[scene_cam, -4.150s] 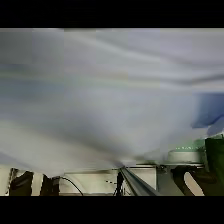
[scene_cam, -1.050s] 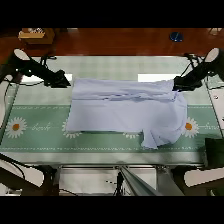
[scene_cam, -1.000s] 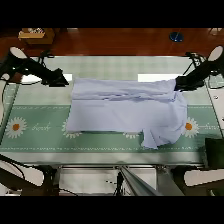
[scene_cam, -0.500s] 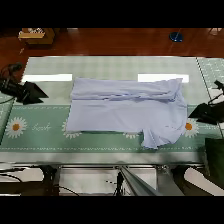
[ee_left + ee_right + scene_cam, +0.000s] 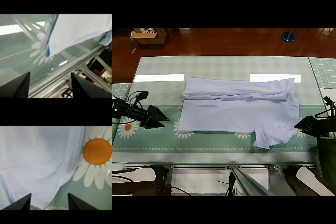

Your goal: Fold the shirts.

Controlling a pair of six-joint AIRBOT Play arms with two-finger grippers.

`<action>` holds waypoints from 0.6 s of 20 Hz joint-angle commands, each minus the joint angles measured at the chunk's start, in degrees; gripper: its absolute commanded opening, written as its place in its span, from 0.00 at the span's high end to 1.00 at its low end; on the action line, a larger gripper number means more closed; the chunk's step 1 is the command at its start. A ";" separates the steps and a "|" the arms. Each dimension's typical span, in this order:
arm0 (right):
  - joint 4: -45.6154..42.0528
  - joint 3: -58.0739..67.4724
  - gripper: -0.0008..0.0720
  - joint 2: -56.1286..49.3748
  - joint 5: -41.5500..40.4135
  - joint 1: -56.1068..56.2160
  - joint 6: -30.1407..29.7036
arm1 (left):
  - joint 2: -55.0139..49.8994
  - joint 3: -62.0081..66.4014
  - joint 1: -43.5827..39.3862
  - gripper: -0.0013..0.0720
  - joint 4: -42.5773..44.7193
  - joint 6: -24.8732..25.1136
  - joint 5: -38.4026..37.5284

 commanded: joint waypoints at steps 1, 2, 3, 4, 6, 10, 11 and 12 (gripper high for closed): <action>0.09 -0.63 0.25 0.24 -0.48 -0.26 -0.33 | -0.09 -2.29 -2.99 0.17 1.92 -1.22 2.36; 0.00 -0.61 0.25 0.24 -0.50 -0.26 -0.33 | -0.09 -2.27 -4.15 0.17 1.92 -1.51 3.06; -0.13 -0.61 0.25 0.24 -0.46 -0.26 -0.33 | -0.11 -2.27 -5.40 0.17 1.95 -2.54 4.59; -0.13 -0.61 0.25 0.24 -0.44 -0.26 -0.33 | -0.11 -2.27 -6.56 0.17 1.92 -3.93 6.51; -0.13 -0.63 0.25 0.24 -0.09 -0.26 -0.33 | -0.24 -2.27 -9.22 0.17 1.88 -5.46 9.33; -0.13 -0.61 0.25 0.24 -0.02 -0.26 -0.33 | -1.92 -2.27 -14.05 0.17 1.90 -6.99 10.01; -0.13 -0.63 0.25 0.24 -0.02 -0.26 -0.31 | -2.93 -2.27 -15.02 0.17 1.90 -8.11 10.01; -0.13 -0.61 0.25 0.24 0.02 -0.26 -0.28 | -3.96 -2.27 -15.89 0.17 1.88 -9.18 10.03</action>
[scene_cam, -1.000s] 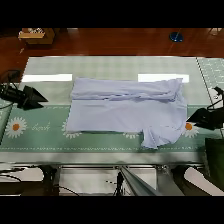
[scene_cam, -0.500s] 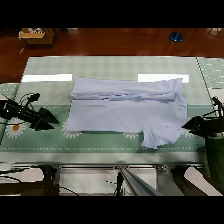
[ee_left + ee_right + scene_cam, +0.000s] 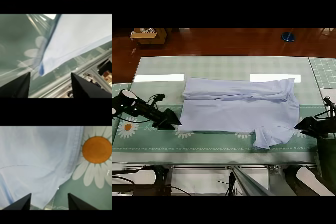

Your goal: Fold the shirts.

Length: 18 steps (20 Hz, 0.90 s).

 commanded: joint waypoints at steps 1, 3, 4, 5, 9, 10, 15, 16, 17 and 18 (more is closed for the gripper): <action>0.02 -0.02 0.25 0.04 0.26 -0.02 0.04 | -2.95 -0.04 -3.72 0.19 0.44 -3.32 2.16; 0.17 -0.02 0.25 0.04 0.33 -0.02 0.31 | -3.23 0.17 -4.48 0.43 -0.02 -4.48 4.09; 0.17 -0.02 0.25 0.04 0.63 -0.02 0.76 | -3.23 0.17 -4.50 0.67 -0.76 -4.96 5.03; 0.15 -0.02 0.25 0.04 1.18 -0.02 0.85 | -3.21 0.20 -4.50 0.89 -1.38 -4.83 5.29; -4.90 -0.04 0.24 0.04 1.88 -0.07 1.66 | -3.04 0.28 -4.48 0.95 -1.49 -3.54 4.02; -6.95 -0.20 0.23 0.04 1.60 -0.63 2.34 | -3.04 0.28 -4.48 0.95 -1.51 -2.97 4.00; -4.04 -5.88 0.16 0.04 -0.96 -6.62 3.04 | -3.04 0.28 -4.50 0.95 -1.70 -1.05 4.02; -2.43 -6.84 0.16 0.04 -2.03 -6.62 2.62 | -3.04 0.28 -4.48 0.95 -1.73 -0.94 4.02; 0.11 -7.56 0.16 0.04 -3.13 -6.62 2.01 | -3.04 0.28 -4.48 0.95 -1.75 -0.90 4.04; 2.67 -8.20 0.17 0.04 -4.35 -6.49 1.73 | -3.04 0.28 -4.48 0.95 -1.77 -0.74 4.02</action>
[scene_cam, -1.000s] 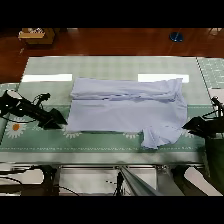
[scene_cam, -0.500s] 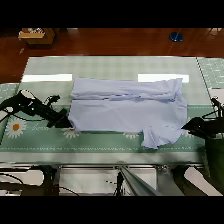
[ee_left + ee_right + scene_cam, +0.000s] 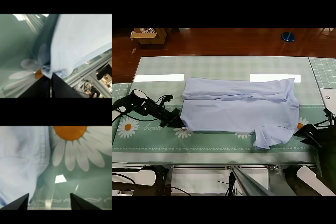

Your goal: Fold the shirts.

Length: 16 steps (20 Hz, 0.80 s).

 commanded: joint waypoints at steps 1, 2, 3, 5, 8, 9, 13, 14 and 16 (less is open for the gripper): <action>6.47 -2.75 0.17 0.04 -4.37 -0.37 -0.79 | -0.02 0.04 -0.04 0.95 -0.15 0.79 -0.02; 7.19 -3.21 0.17 0.04 -5.81 0.35 -0.76 | -0.02 0.04 -0.04 0.95 -0.17 0.79 -0.02; 7.43 -3.63 0.17 0.02 -7.26 1.25 -0.72 | -0.02 0.04 -0.04 0.95 -0.17 0.81 -0.02; 7.58 -4.96 0.19 0.02 -11.17 3.80 0.28 | -0.02 0.04 -0.04 0.95 -0.17 0.83 -0.04; 7.65 -7.13 0.62 0.04 -16.83 7.10 1.81 | -0.02 0.04 -0.04 0.95 -0.33 0.87 -0.44; 8.15 -7.10 0.87 0.04 -17.40 7.08 1.77 | -0.02 0.04 -0.04 0.95 -0.33 1.03 -0.59; 11.72 -4.09 0.94 0.04 -7.98 6.95 -2.75 | 0.74 2.08 0.35 0.95 -7.98 6.51 -6.73; 12.46 -2.54 0.94 0.04 -4.96 6.95 -3.10 | 1.79 3.34 0.57 0.95 -9.73 6.82 -7.48; 18.18 1.33 0.94 0.11 -0.39 6.95 -6.23 | 4.42 5.99 0.92 0.95 -10.88 6.80 -7.54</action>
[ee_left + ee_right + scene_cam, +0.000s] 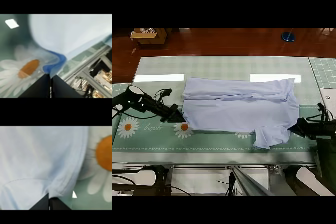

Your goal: Fold the shirts.

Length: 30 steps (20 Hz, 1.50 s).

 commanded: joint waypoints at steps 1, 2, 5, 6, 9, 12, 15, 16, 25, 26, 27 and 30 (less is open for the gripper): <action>10.86 5.97 0.94 0.17 7.91 0.20 -4.87 | 3.63 3.87 0.55 0.95 -4.87 1.64 -3.04; 15.39 8.28 0.94 0.28 7.98 0.20 -4.87 | 5.14 5.07 0.83 0.95 -6.19 1.64 -3.04; 24.26 16.79 0.94 0.26 6.47 0.22 -4.79 | 8.00 8.81 1.70 0.95 -12.52 1.66 -2.47; 24.20 19.69 0.95 0.26 4.87 0.22 -4.48 | 8.09 10.19 1.92 0.95 -13.20 1.64 -1.33; 21.77 24.94 0.95 0.07 -2.89 0.72 -2.45 | 7.67 12.50 1.99 0.95 -13.68 0.63 7.69; 20.00 25.94 0.95 -2.75 -9.81 5.38 -2.29 | 5.55 12.59 0.90 0.95 -14.10 0.59 15.96; 20.06 25.94 0.95 -8.61 -20.65 11.30 -3.10 | 0.37 13.73 0.46 0.95 -15.74 0.66 20.13; 20.04 25.94 0.95 -10.25 -24.17 12.26 -3.13 | -1.73 15.26 0.55 0.95 -16.13 0.61 19.87; 20.11 29.44 0.95 -21.40 -33.68 13.44 -3.15 | -17.14 30.03 -1.25 0.95 -17.59 0.13 18.45; 20.13 29.62 0.95 -22.38 -34.10 13.44 -3.13 | -18.18 30.08 -1.25 0.95 -17.88 0.13 18.56; 20.06 29.62 0.95 -23.37 -34.34 13.44 -3.13 | -19.23 30.08 -1.22 0.95 -17.88 0.13 18.62; 20.02 29.62 0.92 -25.88 -33.97 13.86 -3.15 | -21.49 30.08 -1.25 0.94 -17.90 0.13 18.53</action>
